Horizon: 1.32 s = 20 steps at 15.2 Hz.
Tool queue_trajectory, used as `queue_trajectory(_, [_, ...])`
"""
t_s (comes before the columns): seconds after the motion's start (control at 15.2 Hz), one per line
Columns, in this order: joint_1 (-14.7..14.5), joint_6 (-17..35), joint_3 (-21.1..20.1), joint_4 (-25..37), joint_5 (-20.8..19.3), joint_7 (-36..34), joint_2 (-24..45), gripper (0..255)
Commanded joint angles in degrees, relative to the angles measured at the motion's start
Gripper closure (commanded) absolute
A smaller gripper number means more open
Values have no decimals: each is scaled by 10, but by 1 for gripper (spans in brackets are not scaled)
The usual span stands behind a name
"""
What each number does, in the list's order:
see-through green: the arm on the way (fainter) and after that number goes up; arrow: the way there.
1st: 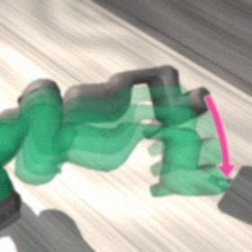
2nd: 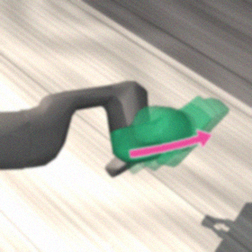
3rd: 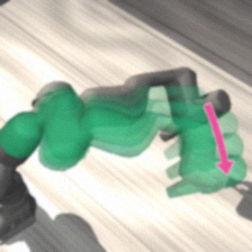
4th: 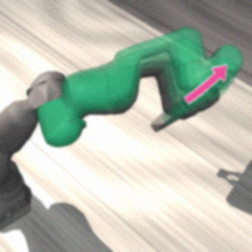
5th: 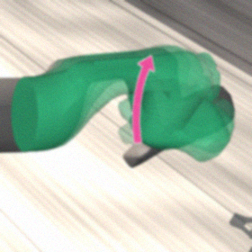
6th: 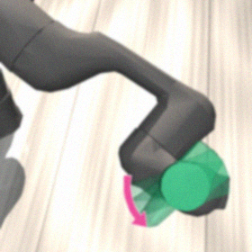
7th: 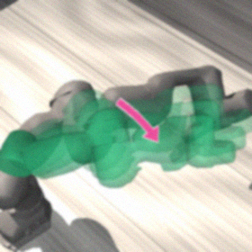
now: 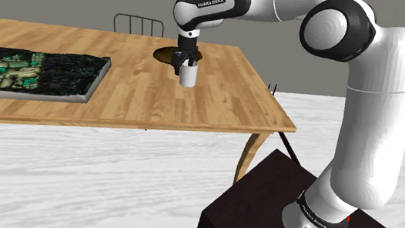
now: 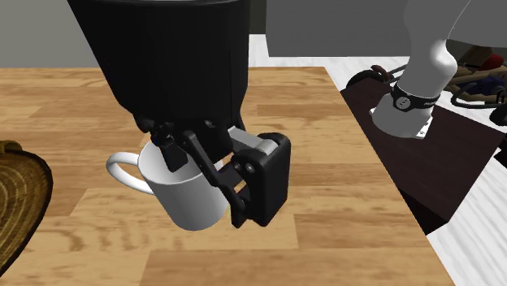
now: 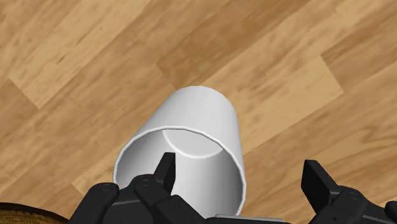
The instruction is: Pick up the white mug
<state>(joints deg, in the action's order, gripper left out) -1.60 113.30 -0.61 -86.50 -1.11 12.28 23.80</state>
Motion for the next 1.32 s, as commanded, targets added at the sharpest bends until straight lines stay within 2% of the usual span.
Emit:
queue_trajectory(0.0, [0,3,0,-2,0,0,0,255])
queue_trajectory(0.59, [0,3,0,-2,0,0,0,255])
queue_trajectory(1.25, [0,-70,0,61,0,1,-9,255])
